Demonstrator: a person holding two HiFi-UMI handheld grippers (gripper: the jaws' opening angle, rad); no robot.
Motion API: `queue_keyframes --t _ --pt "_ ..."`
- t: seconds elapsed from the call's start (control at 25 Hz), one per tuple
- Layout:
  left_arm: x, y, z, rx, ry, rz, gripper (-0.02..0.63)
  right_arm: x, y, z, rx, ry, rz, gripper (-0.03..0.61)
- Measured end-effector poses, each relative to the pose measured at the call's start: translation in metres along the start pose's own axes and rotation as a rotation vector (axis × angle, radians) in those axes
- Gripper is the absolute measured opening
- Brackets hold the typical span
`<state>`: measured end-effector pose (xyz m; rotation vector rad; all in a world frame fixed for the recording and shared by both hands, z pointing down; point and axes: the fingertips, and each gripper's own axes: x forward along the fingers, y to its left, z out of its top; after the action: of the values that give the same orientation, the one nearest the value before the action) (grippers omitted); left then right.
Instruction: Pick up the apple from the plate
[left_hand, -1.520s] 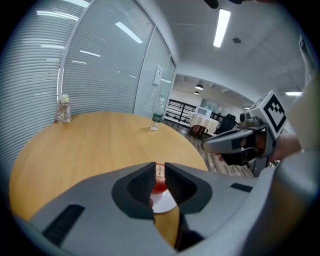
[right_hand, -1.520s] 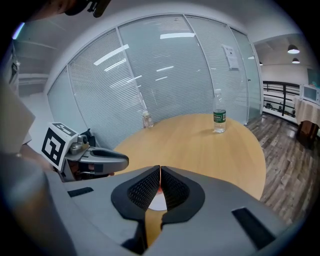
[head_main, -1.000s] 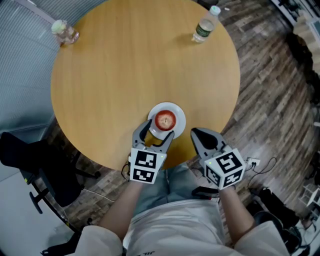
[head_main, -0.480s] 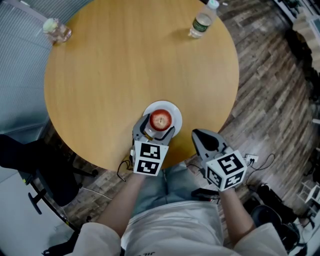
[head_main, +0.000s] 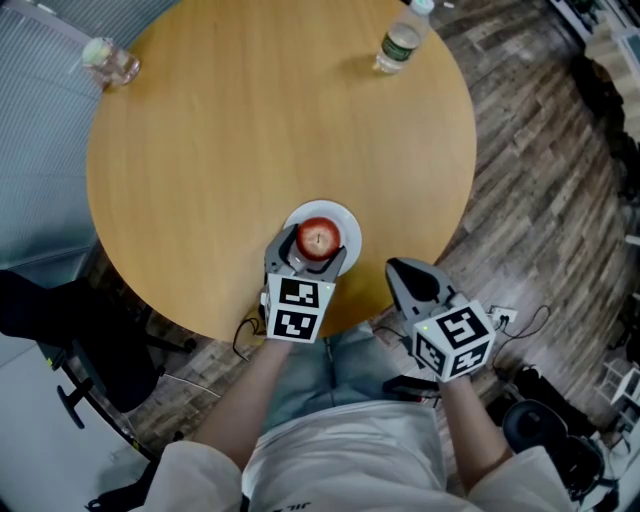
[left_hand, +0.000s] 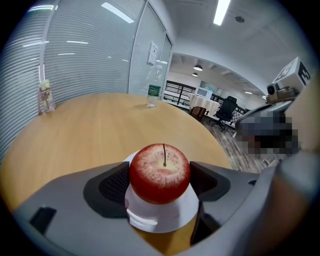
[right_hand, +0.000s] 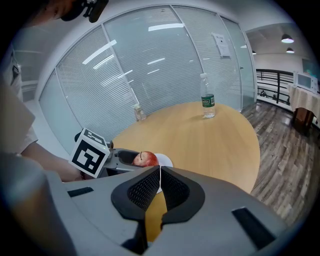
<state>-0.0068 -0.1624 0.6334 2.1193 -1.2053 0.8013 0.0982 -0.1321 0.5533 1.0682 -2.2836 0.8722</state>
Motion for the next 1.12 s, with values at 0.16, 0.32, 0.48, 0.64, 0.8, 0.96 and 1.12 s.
queue_keyframes --t 0.16,0.32,0.48,0.64,0.8,0.96,1.12 --pt "-0.006 0.0 0.003 0.005 -0.016 0.005 0.377 -0.001 0.003 0.004 -0.011 -0.008 0.003 0.031" --pt "-0.016 0.0 0.007 -0.004 -0.033 0.007 0.377 -0.004 0.009 0.009 -0.026 -0.018 0.008 0.031" --pt "-0.03 0.0 0.013 -0.014 -0.055 0.001 0.377 -0.009 0.014 0.014 -0.029 -0.027 0.007 0.031" --pt "-0.047 0.0 0.016 -0.01 -0.072 0.008 0.377 -0.015 0.021 0.02 -0.038 -0.039 0.011 0.031" --pt "-0.065 -0.005 0.021 -0.001 -0.093 -0.001 0.377 -0.023 0.029 0.024 -0.048 -0.052 0.01 0.031" --pt "-0.087 -0.004 0.026 0.003 -0.119 0.016 0.377 -0.03 0.039 0.025 -0.053 -0.059 0.008 0.032" --pt "-0.105 -0.007 0.034 -0.016 -0.147 0.012 0.377 -0.039 0.048 0.029 -0.069 -0.072 0.015 0.032"
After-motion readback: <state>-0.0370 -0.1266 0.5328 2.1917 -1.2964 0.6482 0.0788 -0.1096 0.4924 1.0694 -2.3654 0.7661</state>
